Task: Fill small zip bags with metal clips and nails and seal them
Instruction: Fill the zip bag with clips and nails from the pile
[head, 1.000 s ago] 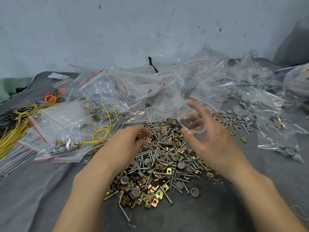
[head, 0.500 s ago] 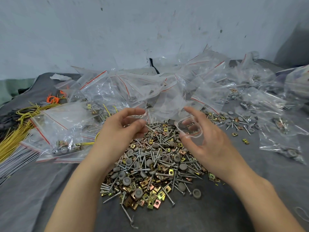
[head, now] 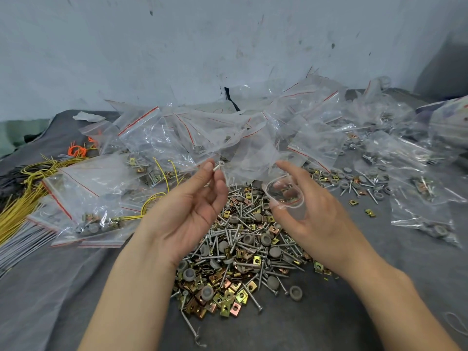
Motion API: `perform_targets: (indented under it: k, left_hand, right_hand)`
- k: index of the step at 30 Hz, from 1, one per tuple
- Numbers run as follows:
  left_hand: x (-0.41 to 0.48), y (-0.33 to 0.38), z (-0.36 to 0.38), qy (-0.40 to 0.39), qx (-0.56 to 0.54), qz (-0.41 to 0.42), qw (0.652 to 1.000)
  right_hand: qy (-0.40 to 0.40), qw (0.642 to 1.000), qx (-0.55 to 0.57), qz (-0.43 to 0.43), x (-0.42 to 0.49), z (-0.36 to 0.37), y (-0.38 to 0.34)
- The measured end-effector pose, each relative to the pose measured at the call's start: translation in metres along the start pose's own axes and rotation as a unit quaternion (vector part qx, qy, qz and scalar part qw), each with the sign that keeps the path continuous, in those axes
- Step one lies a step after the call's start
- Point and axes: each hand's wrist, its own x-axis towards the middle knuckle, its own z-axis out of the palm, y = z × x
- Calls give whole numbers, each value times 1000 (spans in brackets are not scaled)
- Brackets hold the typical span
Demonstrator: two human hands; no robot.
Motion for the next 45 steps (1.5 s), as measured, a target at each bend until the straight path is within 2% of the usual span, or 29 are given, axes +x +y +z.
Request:
perform_targets:
  k: [2,5,7,9,11,14,22,32,37,39,45]
  left_hand:
    - [1,-3,2,5,3,12,1000]
    - [2,-10,5,17,107,75,991]
    - [1,-16,11,18,185,131,974]
    - [-1,-23,18,20,284,194,939]
    - [-4,-28,23,6,386,255,886]
    - [-8,-36,28,-31,460,301,835]
    - [-9,-48,33,-71,512,296,803]
    - [-7,-59,30,-93,591,290,747]
    - [-5,-41,22,-37,598,316,736]
    - [-2,-30,13,6,636,303,710]
    - [1,-17,-13,55,788,207,577]
  right_hand:
    - [0,1000,-1,0,0,0,-1]
    - [0,1000,-3,0,0,0,-1]
    - [0,1000,-7,-1,0,1,-1]
    - [-1,1000,-8,-1,0,1,-1]
    - [0,1000,-5,-4,0,1,0]
    - [-1,1000,-6,-7,0,0,0]
    - [8,1000,-4,-10,0,-1,0]
    - [10,1000,3,-11,-1,-3,1]
    - [11,1000,5,-17,0,-2,2]
    - [16,1000,5,-16,0,-2,3]
    - [16,1000,5,-7,-1,-4,4]
